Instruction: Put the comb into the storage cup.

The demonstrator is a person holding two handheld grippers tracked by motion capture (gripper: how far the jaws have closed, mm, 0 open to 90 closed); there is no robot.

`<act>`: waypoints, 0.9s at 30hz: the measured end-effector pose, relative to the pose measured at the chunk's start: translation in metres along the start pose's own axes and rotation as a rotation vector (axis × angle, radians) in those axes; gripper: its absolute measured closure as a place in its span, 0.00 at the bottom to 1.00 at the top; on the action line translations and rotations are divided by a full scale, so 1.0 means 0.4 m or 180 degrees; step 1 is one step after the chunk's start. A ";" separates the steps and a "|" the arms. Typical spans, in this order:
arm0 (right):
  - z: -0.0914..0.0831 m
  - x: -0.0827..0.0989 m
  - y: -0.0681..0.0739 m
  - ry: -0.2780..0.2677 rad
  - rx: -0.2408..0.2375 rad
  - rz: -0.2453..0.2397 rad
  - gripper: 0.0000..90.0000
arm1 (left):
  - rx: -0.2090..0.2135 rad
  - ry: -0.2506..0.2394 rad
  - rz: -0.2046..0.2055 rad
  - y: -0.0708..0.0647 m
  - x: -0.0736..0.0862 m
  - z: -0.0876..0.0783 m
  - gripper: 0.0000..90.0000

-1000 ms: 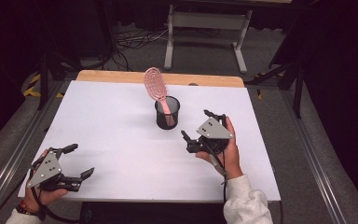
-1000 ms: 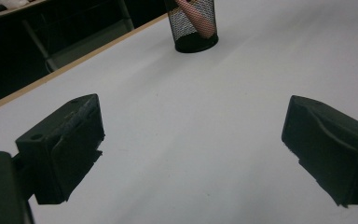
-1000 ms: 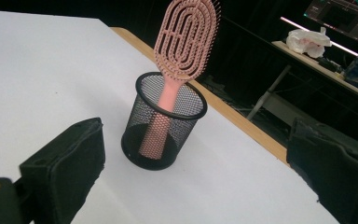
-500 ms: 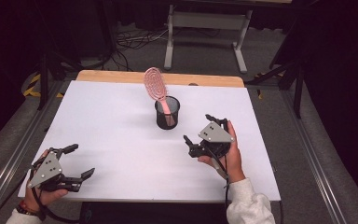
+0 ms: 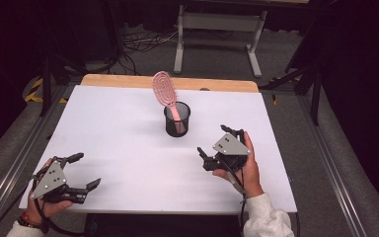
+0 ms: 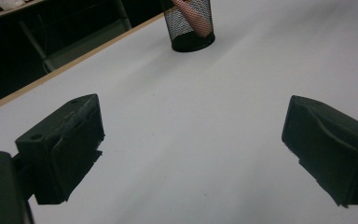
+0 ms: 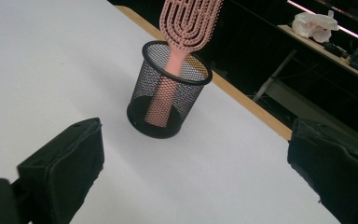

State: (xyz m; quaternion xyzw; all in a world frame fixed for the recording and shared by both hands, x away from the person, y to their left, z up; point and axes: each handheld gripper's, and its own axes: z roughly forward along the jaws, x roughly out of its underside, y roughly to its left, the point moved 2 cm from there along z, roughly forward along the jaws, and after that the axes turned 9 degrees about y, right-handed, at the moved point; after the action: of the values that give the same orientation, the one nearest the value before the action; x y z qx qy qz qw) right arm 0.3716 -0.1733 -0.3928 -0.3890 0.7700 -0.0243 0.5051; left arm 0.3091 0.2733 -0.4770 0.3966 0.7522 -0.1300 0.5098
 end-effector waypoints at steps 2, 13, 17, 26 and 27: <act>-0.004 0.005 0.000 0.0011 0.0007 -0.0020 0.05 | 0.0003 0.0004 0.0006 0.001 0.000 0.000 0.07; -0.028 0.035 -0.001 0.0079 0.0035 -0.0021 0.05 | 0.0008 0.0005 0.0016 0.001 0.000 0.001 0.07; -0.034 0.045 0.000 0.0099 0.0034 -0.0010 0.05 | 0.0006 0.0004 0.0016 0.001 -0.001 0.002 0.07; -0.046 0.078 0.008 0.0164 0.0028 -0.0003 0.05 | 0.0020 0.0016 0.0044 -0.001 -0.002 0.005 0.07; -0.048 0.081 0.010 0.0169 0.0026 0.0010 0.05 | 0.0019 0.0019 0.0046 -0.001 -0.002 0.005 0.07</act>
State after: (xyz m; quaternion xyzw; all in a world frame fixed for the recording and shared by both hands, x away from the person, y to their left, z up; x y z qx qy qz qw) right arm 0.3482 -0.1977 -0.4098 -0.3849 0.7837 -0.0369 0.4860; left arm 0.3104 0.2715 -0.4774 0.4040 0.7505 -0.1274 0.5073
